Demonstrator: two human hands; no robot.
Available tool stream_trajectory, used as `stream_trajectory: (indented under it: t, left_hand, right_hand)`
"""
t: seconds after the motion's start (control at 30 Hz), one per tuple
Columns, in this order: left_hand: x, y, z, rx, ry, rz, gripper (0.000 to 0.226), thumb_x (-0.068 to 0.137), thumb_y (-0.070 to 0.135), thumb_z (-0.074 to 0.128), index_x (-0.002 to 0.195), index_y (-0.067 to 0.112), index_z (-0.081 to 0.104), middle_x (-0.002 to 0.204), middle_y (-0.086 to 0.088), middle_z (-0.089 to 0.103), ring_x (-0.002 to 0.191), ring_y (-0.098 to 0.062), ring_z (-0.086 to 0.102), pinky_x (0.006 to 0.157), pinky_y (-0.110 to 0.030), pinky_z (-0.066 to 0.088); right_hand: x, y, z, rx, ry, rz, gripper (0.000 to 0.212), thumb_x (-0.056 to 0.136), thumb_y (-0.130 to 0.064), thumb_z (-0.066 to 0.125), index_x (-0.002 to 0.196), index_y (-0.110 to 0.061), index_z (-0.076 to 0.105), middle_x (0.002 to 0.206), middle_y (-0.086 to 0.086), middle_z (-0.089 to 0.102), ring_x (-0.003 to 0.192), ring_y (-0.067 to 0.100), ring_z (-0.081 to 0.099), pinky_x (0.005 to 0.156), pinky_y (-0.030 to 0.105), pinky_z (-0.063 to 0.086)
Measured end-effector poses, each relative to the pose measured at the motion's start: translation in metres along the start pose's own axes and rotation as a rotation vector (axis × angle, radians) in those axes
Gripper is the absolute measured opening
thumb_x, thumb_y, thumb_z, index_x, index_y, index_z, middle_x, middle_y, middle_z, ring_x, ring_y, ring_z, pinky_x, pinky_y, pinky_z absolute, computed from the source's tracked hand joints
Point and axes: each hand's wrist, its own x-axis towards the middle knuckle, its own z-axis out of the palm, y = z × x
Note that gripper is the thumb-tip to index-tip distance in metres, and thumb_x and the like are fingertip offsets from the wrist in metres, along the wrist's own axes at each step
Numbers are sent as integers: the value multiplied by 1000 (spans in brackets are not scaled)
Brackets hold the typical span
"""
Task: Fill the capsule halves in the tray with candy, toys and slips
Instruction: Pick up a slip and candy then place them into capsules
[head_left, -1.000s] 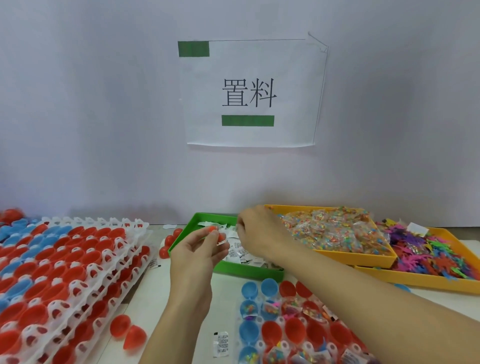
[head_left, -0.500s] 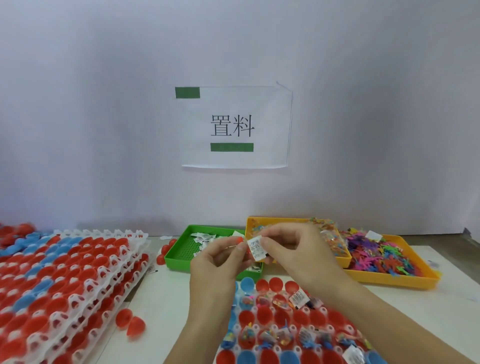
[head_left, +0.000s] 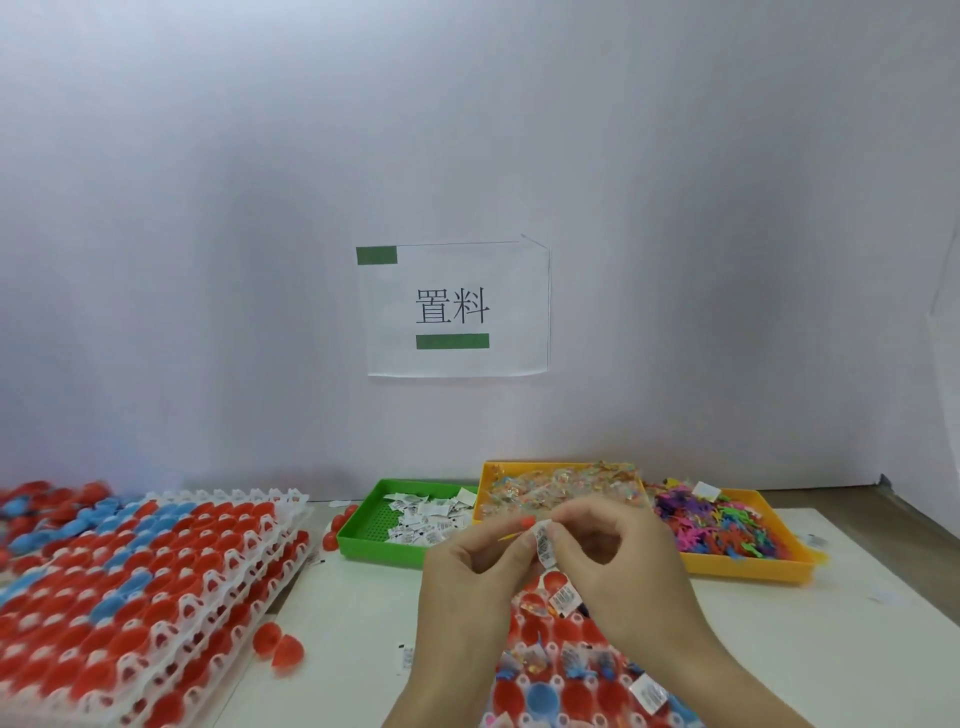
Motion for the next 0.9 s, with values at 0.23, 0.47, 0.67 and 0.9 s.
stream_trajectory:
  t: [0.23, 0.47, 0.67, 0.9]
  left_hand:
    - [-10, 0, 8, -15, -36, -48, 32, 88, -8, 60, 82, 16, 81, 88, -12, 77, 87, -21, 75, 70, -19, 57]
    - [-16, -8, 8, 52, -55, -15, 16, 83, 9, 73, 98, 11, 77, 91, -8, 77, 91, -21, 74, 80, -27, 59]
    - [-15, -12, 8, 79, -23, -13, 16, 86, 0, 68, 88, 13, 77, 86, -10, 77, 87, -24, 74, 79, -30, 59]
    - [-10, -12, -2, 433, -64, 126, 25, 92, 1, 61, 102, 23, 69, 89, 4, 77, 88, -11, 73, 82, -34, 59]
  right_hand:
    - [-15, 8, 2, -46, 118, -2, 22, 88, -14, 73, 77, -33, 71, 69, -15, 70, 65, 4, 66, 57, 12, 50]
    - [-24, 10, 4, -112, 158, -93, 24, 84, -13, 76, 76, -34, 71, 68, -17, 69, 67, 6, 66, 55, 12, 49]
    - [-27, 17, 2, -126, 95, -114, 17, 87, -18, 75, 85, -34, 71, 73, -16, 69, 73, 7, 66, 56, 13, 49]
    - [-2, 16, -11, -203, -237, -103, 30, 88, -21, 75, 117, -31, 72, 94, -17, 67, 89, -4, 62, 71, 12, 50]
